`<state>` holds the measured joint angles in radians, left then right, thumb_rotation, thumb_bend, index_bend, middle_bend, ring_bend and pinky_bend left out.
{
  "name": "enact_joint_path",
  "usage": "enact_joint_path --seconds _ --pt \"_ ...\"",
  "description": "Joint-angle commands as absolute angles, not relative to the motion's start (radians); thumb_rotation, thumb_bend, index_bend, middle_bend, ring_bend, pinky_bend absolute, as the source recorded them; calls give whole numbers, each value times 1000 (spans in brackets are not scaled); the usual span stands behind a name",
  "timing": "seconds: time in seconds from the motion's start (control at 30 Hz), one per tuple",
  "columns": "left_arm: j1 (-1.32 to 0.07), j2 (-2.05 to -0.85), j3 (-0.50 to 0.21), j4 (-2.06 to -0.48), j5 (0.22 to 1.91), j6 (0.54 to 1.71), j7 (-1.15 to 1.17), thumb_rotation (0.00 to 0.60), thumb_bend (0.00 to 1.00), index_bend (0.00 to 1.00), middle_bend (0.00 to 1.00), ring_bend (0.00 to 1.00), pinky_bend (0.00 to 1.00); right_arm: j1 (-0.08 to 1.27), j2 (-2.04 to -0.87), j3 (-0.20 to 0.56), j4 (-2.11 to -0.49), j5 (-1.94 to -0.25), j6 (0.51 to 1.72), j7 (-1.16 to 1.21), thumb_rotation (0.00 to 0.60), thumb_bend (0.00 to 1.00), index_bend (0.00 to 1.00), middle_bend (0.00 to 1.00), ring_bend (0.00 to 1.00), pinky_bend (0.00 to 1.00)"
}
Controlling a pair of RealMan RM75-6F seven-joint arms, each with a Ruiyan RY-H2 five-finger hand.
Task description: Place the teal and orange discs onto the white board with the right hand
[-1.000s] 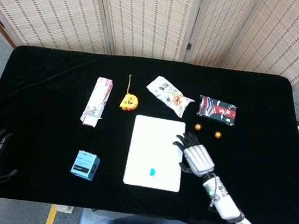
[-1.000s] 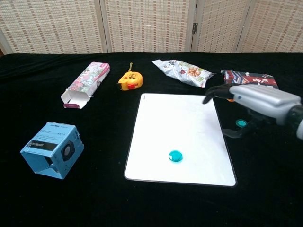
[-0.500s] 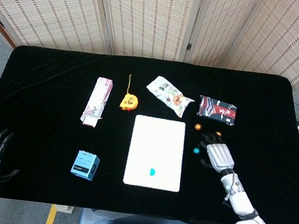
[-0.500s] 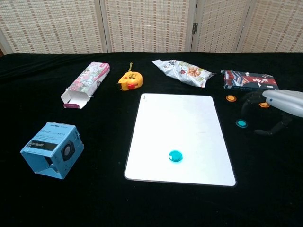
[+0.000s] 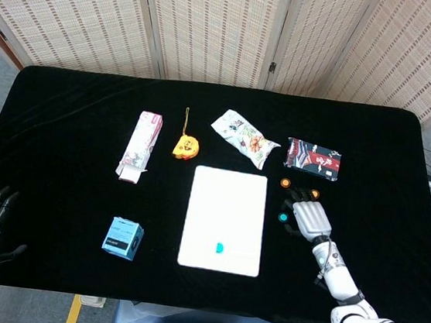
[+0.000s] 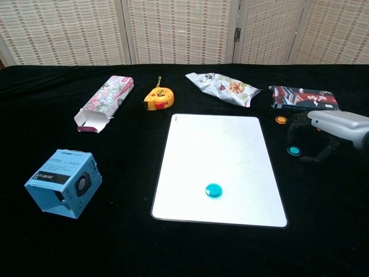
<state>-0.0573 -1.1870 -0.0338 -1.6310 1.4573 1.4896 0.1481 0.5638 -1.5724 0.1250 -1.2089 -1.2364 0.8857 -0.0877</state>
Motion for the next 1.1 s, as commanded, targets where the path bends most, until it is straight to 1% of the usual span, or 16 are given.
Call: enact_joint_path --seconds 0.03,0.3,0.5,0.63,0.77,0.87,1.0,1.1 --pt "-58 -1187 -34 -1631 1457 1488 148 600 189 20 7 16 0 568 -1575 127 -1205 -1230 879 -90 600 372 417 166 64 0" --pt "-58 -1189 -34 -1628 1457 1489 148 600 189 21 7 16 0 577 -1587 130 -1195 -1216 865 -96 600 371 479 189 68 0" --pt "-56 -1189 -33 -1626 1456 1489 146 600 189 20 7 16 0 581 -1594 133 -1182 -1205 856 -96 600 372 486 194 69 0" --pt "-55 -1189 -33 -1625 1454 1489 145 600 189 20 7 16 0 575 -1586 131 -1192 -1218 871 -77 600 373 500 205 73 0" --pt "-56 -1187 -33 -1626 1456 1488 145 600 189 20 7 16 0 555 -1546 123 -1244 -1254 915 -51 600 372 504 210 78 0" --pt "-59 -1185 -33 -1628 1457 1485 151 600 189 20 7 16 0 541 -1501 108 -1321 -1293 941 -32 600 373 505 213 80 0" --pt "-61 -1184 -37 -1637 1461 1489 153 600 189 20 7 16 0 536 -1455 79 -1424 -1351 959 -34 600 372 505 212 80 0" --pt "-64 -1182 -37 -1644 1465 1488 160 600 189 20 7 16 0 543 -1445 60 -1489 -1388 959 -48 600 373 505 213 80 0"
